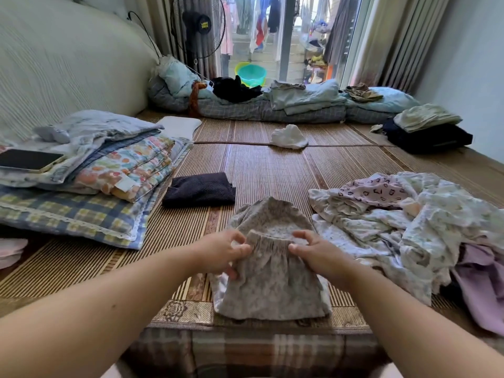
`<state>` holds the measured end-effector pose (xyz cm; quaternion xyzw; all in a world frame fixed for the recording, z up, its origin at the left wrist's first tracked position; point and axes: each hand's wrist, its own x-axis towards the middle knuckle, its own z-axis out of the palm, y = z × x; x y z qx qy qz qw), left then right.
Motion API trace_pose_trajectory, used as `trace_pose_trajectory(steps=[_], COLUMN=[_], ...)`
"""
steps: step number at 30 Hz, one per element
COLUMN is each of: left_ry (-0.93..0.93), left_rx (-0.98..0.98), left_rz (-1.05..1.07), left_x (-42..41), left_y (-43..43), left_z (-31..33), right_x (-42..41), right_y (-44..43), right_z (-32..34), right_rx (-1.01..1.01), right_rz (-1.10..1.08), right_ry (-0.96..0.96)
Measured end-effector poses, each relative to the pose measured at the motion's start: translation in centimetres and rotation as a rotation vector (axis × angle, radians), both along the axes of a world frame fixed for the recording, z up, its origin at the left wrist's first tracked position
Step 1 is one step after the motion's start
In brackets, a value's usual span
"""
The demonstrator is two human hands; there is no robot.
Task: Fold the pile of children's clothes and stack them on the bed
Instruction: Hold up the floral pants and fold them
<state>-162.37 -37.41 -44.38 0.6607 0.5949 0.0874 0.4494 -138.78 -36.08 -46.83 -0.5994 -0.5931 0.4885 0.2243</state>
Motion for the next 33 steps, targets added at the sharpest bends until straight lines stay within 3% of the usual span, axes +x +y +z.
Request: trace_pose_trajectory(steps=[3,5,8,11,17,21,23,26,28,30,33], left_ry=[0.137,0.298,0.569,0.712,0.619,0.267,0.182,-0.013,-0.162,-0.249,-0.219], left_rx=[0.157,0.238,0.233,0.224,0.321,0.047,-0.049,-0.138,-0.091,0.078,0.296], left_rz=[-0.023,-0.177,-0.504,-0.600,-0.467,-0.321,-0.337,-0.277,-0.111,0.123,0.403], left_x=[0.4,0.8,0.7,-0.4,-1.4,-2.1,-2.9,-3.6,-3.7,-3.8,-3.5], left_y=[0.4,-0.4,-1.2,-1.0,-1.2,-1.5,-1.2,-0.2,1.4,3.7,6.4], left_z=[-2.2,-3.5,-5.2,-6.4,-5.9,-4.1,-2.9,-1.4,-0.8,-1.4,-2.8], right_x=[-0.2,0.0,0.5,2.1,4.5,4.4,4.1,3.6,3.2,3.0,2.6], right_y=[-0.1,-1.1,-2.3,-2.3,-2.8,-3.4,-3.5,-2.3,-0.3,2.5,6.0], right_z=[-1.1,-1.8,-3.2,-5.5,-6.4,-4.1,-2.1,0.5,1.2,0.8,-0.5], right_rx=[0.183,0.286,0.202,0.220,0.420,0.112,-0.039,-0.134,-0.080,0.085,0.187], right_rz=[-0.045,0.134,0.469,0.602,0.512,0.391,0.416,0.388,0.259,0.051,-0.169], right_ry=[-0.251,-0.395,-0.590,-0.820,-0.624,-0.282,-0.123,0.042,0.078,0.023,0.057])
